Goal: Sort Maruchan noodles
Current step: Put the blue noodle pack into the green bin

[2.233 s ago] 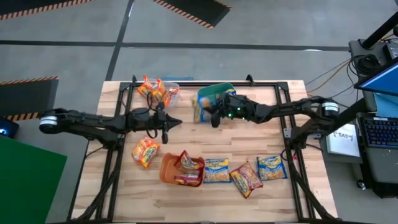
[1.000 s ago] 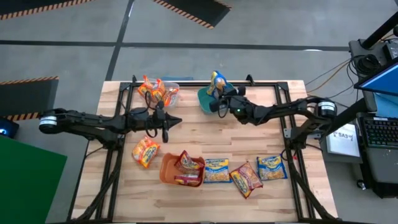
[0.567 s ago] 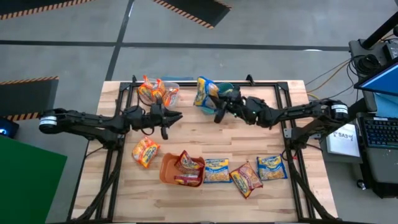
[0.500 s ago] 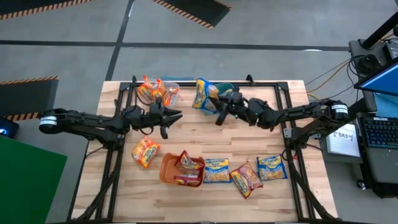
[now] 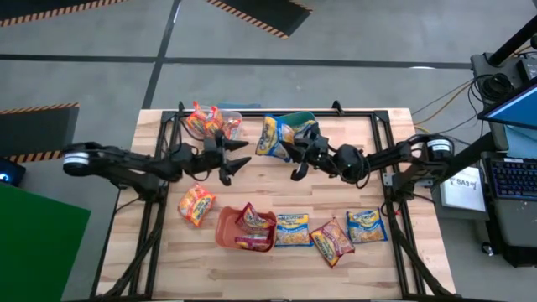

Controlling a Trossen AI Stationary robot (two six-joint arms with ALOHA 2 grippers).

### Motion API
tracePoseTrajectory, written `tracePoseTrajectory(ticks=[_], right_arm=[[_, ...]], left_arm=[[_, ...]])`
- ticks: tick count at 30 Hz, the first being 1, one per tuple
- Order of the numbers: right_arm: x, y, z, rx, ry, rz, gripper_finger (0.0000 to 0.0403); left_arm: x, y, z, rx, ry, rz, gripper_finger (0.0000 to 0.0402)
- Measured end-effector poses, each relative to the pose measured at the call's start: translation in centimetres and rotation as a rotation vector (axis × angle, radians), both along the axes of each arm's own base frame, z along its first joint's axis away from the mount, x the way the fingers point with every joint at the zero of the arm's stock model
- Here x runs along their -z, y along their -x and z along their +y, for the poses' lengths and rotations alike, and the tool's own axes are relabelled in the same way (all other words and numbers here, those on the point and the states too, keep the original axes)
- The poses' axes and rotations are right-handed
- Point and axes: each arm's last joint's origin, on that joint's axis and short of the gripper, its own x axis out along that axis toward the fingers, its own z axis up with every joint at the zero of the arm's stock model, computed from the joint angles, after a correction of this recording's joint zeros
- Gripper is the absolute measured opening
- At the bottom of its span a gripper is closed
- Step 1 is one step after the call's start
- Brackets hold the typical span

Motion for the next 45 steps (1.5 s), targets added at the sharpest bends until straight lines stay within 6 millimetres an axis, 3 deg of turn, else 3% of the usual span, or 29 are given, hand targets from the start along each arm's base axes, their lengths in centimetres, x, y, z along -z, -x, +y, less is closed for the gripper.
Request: tracePoseTrajectory(ticks=[9,13,22,31,36,45], right_arm=[[-0.6,-0.9,0.0,-0.006,0.025,-0.024,0.0024],[-1.0,-1.1,-0.1,-0.001,0.036,-0.034,0.0024],[-1.3,-1.3,0.1,-0.012,0.037,-0.045,0.0024],[-1.0,-1.4,0.1,-0.01,0.046,-0.022,0.0024],[-0.9,-1.5,0.1,-0.01,0.045,0.0,0.0024],[-0.7,-1.6,0.1,-0.014,0.038,0.021,0.0024]], left_arm=[[2.8,-2.3,0.2,0.051,-0.009,-0.155,0.0262],[3.7,-3.6,0.4,0.065,0.006,-0.131,0.0262],[3.0,-6.7,0.8,0.058,-0.018,-0.169,0.0254],[2.0,-7.2,0.9,0.059,-0.045,-0.205,0.0226],[2.0,-7.2,0.9,0.059,-0.044,-0.205,0.0192],[2.0,-7.3,0.9,0.055,-0.038,-0.2,0.0082]])
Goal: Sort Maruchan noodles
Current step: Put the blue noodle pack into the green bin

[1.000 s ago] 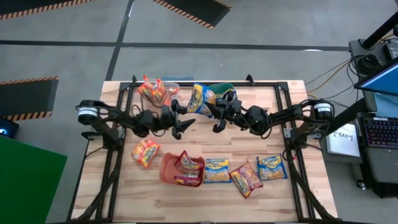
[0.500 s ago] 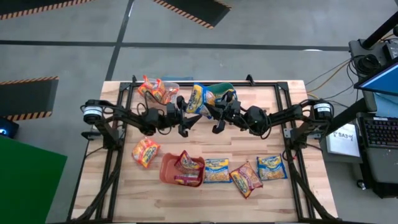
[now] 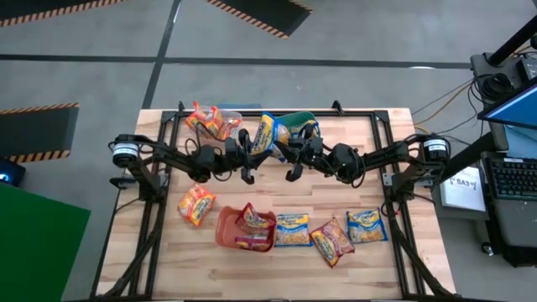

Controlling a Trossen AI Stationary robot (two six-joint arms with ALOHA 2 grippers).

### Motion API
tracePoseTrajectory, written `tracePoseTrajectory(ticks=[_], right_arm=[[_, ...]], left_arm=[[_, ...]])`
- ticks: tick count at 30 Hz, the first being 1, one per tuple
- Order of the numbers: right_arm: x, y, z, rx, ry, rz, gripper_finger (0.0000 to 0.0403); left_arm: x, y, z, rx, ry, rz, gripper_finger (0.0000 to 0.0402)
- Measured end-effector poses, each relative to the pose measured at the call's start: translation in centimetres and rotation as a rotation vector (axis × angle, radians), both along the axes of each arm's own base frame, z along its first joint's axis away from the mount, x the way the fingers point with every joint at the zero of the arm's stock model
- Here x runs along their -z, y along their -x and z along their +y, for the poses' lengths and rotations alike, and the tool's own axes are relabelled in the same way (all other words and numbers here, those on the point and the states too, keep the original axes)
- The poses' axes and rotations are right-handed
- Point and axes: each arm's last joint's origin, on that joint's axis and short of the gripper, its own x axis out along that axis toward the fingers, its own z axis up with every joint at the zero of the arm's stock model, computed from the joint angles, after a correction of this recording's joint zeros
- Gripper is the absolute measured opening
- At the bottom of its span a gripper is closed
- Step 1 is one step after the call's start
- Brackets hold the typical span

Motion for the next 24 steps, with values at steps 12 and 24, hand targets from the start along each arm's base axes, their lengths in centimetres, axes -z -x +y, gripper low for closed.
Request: tracePoseTrajectory(ticks=[12,24], right_arm=[[0.3,-0.1,0.0,-0.014,-0.044,0.037,0.0092],[-0.6,0.5,0.1,-0.041,-0.071,0.154,0.0157]], left_arm=[[0.6,0.3,-0.1,0.011,0.007,0.026,0.0038],[0.9,2.2,-0.5,0.049,-0.062,0.054,0.0037]])
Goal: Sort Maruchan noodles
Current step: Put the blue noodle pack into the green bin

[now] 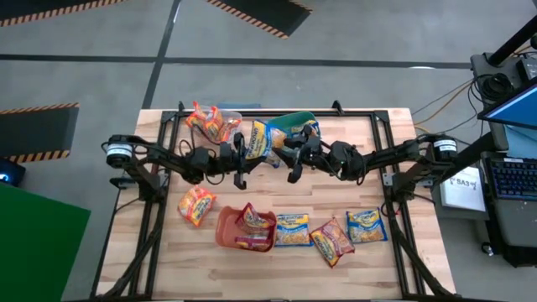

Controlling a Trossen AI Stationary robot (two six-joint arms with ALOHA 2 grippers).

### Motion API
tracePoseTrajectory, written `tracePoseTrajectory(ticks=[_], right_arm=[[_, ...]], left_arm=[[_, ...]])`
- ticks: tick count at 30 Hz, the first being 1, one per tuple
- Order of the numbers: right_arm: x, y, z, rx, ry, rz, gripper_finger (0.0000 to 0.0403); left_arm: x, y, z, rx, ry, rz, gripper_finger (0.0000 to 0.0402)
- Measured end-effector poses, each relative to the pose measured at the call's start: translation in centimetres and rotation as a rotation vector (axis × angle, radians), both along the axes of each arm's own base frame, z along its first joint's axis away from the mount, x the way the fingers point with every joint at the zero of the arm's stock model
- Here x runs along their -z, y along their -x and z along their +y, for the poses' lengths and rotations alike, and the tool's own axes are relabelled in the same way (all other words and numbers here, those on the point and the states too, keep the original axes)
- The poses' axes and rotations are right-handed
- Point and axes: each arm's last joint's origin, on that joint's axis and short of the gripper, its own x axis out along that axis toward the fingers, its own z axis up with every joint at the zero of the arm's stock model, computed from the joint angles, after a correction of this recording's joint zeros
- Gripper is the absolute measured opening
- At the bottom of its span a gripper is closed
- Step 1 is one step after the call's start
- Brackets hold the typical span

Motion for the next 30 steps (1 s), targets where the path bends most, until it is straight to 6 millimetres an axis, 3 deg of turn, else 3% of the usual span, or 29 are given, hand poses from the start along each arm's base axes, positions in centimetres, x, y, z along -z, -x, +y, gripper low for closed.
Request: tracePoseTrajectory(ticks=[11,22,30], right_arm=[[-2.3,1.4,0.1,-0.014,-0.059,0.171,0.0202],[-5.8,2.8,0.1,-0.014,-0.167,0.421,0.0243],[-8.5,2.7,-0.2,-0.185,-0.235,0.584,0.029]], left_arm=[[0.3,1.8,-0.4,0.045,-0.03,0.024,0.0037],[0.9,1.9,-0.5,0.083,-0.042,0.063,0.0037],[1.2,1.8,-0.6,0.099,-0.034,0.091,0.0037]])
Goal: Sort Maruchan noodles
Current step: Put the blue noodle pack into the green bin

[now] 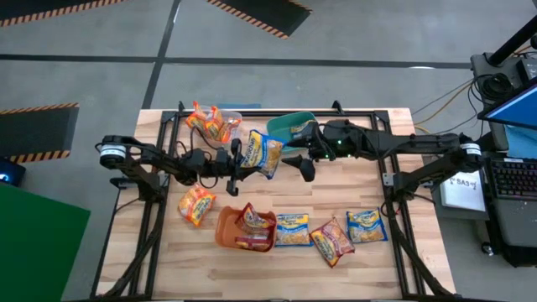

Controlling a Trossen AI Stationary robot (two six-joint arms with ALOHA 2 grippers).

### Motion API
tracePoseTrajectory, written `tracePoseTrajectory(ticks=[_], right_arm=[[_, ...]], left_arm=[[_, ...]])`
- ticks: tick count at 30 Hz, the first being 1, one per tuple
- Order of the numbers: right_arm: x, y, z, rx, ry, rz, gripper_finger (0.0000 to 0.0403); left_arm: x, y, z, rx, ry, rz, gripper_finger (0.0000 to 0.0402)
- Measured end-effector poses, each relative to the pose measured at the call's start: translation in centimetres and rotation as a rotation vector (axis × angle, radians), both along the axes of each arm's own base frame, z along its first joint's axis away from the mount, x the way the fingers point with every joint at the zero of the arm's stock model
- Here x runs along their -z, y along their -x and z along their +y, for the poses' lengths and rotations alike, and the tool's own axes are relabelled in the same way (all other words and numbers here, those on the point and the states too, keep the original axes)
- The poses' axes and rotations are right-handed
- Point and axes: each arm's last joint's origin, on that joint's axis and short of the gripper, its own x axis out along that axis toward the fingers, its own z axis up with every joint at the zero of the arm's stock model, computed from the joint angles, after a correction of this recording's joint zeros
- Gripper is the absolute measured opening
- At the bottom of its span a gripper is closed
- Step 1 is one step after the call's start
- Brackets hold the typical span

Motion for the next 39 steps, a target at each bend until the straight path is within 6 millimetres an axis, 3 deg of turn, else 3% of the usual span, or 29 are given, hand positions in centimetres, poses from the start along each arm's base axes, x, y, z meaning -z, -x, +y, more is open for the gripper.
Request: tracePoseTrajectory(ticks=[4,13,23,28,39], right_arm=[[-0.7,-0.2,-0.3,-0.055,-0.021,-0.01,0.0308],[0.2,-1.4,-1.0,-0.057,-0.023,0.007,0.0312],[-1.8,-0.4,-2.9,-0.015,0.005,0.01,0.0315],[-1.2,-1.2,-2.8,-0.147,-0.068,0.001,0.0311],[1.5,-4.7,-4.0,-0.241,-0.142,0.046,0.0319]], left_arm=[[0.1,0.0,-0.1,0.005,0.002,0.012,0.0037],[0.2,-0.1,-0.3,0.025,-0.005,0.024,0.0037],[0.3,0.0,-0.8,0.188,-0.062,0.028,0.0037],[0.4,-0.1,-0.8,0.184,-0.076,0.037,0.0036],[0.4,-0.1,-0.8,0.185,-0.076,0.04,0.0036]])
